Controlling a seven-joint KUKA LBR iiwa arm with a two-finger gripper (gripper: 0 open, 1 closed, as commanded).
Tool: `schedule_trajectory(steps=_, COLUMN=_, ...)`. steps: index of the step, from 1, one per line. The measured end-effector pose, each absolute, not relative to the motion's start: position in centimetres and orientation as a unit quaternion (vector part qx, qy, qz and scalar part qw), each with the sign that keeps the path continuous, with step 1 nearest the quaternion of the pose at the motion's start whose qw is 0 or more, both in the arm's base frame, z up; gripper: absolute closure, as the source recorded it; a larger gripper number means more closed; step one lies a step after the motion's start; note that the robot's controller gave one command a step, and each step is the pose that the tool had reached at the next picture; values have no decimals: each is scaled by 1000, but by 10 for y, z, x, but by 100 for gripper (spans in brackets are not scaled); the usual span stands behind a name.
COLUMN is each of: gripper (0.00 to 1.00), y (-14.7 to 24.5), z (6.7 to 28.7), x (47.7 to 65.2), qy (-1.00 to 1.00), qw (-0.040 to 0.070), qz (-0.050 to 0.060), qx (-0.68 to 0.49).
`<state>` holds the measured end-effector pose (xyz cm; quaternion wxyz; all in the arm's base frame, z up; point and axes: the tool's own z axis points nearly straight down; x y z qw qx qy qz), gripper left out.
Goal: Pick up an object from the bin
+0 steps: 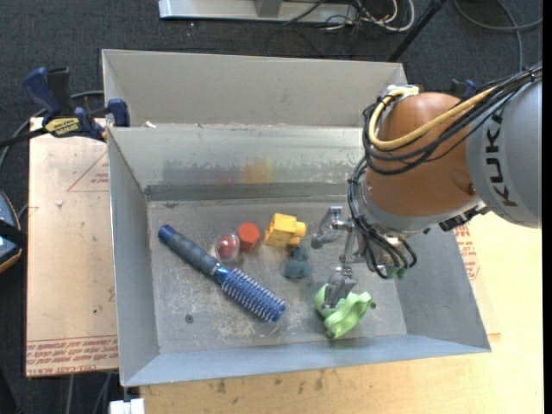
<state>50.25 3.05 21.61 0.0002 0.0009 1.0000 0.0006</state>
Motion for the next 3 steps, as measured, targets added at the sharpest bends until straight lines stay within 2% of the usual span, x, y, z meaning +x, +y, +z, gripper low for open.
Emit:
schedule_trajectory(steps=1, gripper=0, y=89, z=81, x=520, qy=998, qw=0, qz=1, qx=-66)
schedule_trajectory(steps=2, gripper=100, y=87, z=84, x=521, qy=998, qw=0, qz=0, qx=-65)
schedule_trajectory(steps=3, gripper=0, y=87, z=84, x=521, qy=998, qw=0, qz=1, qx=-64)
